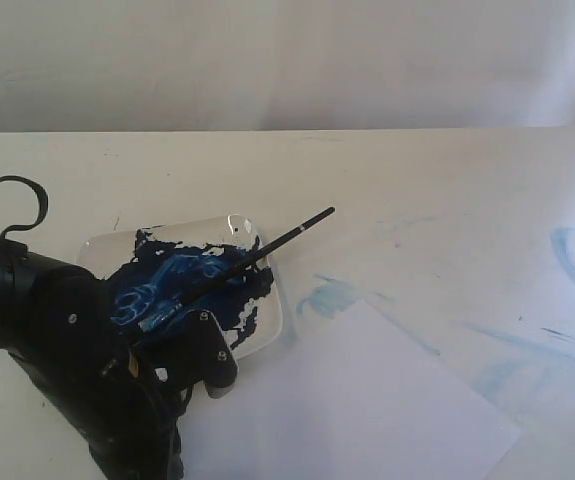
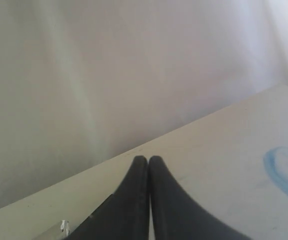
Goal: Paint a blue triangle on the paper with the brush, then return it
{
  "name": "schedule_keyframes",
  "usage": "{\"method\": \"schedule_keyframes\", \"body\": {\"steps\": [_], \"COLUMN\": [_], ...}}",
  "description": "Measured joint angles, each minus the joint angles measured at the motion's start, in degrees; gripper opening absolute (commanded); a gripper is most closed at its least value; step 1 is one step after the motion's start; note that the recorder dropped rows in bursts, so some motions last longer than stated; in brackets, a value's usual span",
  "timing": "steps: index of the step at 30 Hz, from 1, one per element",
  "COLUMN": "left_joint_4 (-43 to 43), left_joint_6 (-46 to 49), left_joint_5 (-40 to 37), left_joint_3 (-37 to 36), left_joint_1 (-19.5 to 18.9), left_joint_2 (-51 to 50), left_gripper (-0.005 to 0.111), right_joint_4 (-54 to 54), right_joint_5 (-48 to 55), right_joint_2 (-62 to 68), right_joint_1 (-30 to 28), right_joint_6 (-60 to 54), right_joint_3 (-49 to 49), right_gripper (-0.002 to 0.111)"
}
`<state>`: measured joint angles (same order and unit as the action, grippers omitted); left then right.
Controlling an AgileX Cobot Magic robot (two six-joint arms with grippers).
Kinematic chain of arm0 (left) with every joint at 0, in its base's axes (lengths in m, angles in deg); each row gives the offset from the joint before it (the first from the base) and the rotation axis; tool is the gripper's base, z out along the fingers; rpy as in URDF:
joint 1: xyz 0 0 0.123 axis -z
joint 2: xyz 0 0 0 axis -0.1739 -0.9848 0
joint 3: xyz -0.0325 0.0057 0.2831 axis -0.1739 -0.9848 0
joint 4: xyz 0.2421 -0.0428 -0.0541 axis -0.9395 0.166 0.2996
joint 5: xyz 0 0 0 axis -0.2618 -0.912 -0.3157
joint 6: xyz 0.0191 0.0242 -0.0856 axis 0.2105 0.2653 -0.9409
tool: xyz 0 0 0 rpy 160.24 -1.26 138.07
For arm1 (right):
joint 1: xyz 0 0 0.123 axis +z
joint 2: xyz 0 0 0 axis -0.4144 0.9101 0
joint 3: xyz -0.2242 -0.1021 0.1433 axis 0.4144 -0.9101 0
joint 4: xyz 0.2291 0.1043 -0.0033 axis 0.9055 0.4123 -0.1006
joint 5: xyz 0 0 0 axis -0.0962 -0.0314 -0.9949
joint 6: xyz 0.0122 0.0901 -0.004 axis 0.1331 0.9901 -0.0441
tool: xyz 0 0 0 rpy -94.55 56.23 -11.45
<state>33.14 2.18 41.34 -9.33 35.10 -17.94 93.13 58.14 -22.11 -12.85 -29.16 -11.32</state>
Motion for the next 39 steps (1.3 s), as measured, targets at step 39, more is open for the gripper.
{"method": "schedule_keyframes", "body": {"steps": [39], "left_joint_4": [0.2], "left_joint_6": [0.0], "left_joint_5": [-0.1], "left_joint_3": [0.3], "left_joint_1": [0.1], "left_joint_2": [-1.3], "left_gripper": [0.0], "right_joint_4": [0.0], "right_joint_5": [8.6], "right_joint_2": [34.3], "right_joint_1": [14.9], "right_joint_6": [18.6], "right_joint_3": [20.7], "right_gripper": [0.0]}}
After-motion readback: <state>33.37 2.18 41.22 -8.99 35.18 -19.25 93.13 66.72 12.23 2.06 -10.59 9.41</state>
